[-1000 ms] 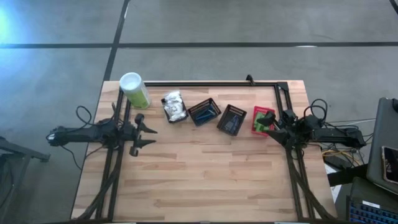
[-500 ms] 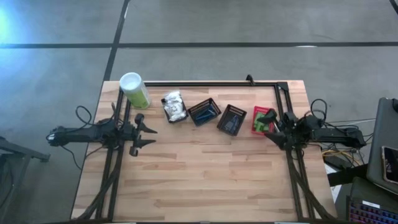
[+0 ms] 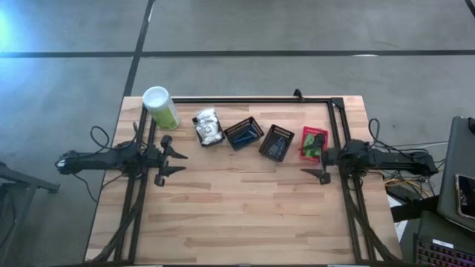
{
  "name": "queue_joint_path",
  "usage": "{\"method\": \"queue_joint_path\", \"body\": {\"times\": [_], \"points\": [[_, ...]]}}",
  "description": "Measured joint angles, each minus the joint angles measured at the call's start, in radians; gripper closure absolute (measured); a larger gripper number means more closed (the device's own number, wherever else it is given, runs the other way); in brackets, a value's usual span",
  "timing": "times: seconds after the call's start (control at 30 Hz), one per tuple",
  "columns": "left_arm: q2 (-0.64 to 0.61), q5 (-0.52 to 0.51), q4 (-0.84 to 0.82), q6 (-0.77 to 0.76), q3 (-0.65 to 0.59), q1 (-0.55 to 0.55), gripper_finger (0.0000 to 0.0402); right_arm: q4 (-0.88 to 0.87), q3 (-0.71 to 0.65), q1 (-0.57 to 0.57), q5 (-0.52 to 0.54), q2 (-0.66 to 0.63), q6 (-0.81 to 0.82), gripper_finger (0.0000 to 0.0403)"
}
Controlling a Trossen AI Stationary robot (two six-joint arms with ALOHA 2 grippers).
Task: Pick & Place Travel size toiletries
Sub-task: Return to Home Position
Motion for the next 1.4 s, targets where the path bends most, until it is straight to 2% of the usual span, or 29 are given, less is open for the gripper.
{"method": "queue_joint_path", "body": {"times": [0.13, 0.3, 0.7, 1.4], "points": [[0.000, 0.000, 0.000, 0.000, 0.000, 0.000, 0.0220, -0.005, 0.001, 0.001, -0.055, 0.001, 0.043, 0.0039], [0.000, 0.000, -0.001, 0.000, 0.000, 0.000, 0.0220, -0.035, 0.000, 0.001, -0.057, 0.003, 0.034, 0.0039], [0.000, 0.000, -0.005, 0.000, 0.000, 0.000, 0.0220, -0.037, 0.000, 0.001, -0.057, 0.004, 0.256, 0.0039], [0.000, 0.000, -0.005, 0.000, 0.000, 0.000, 0.0220, -0.037, 0.000, 0.001, -0.057, 0.004, 0.248, 0.0039]]}}
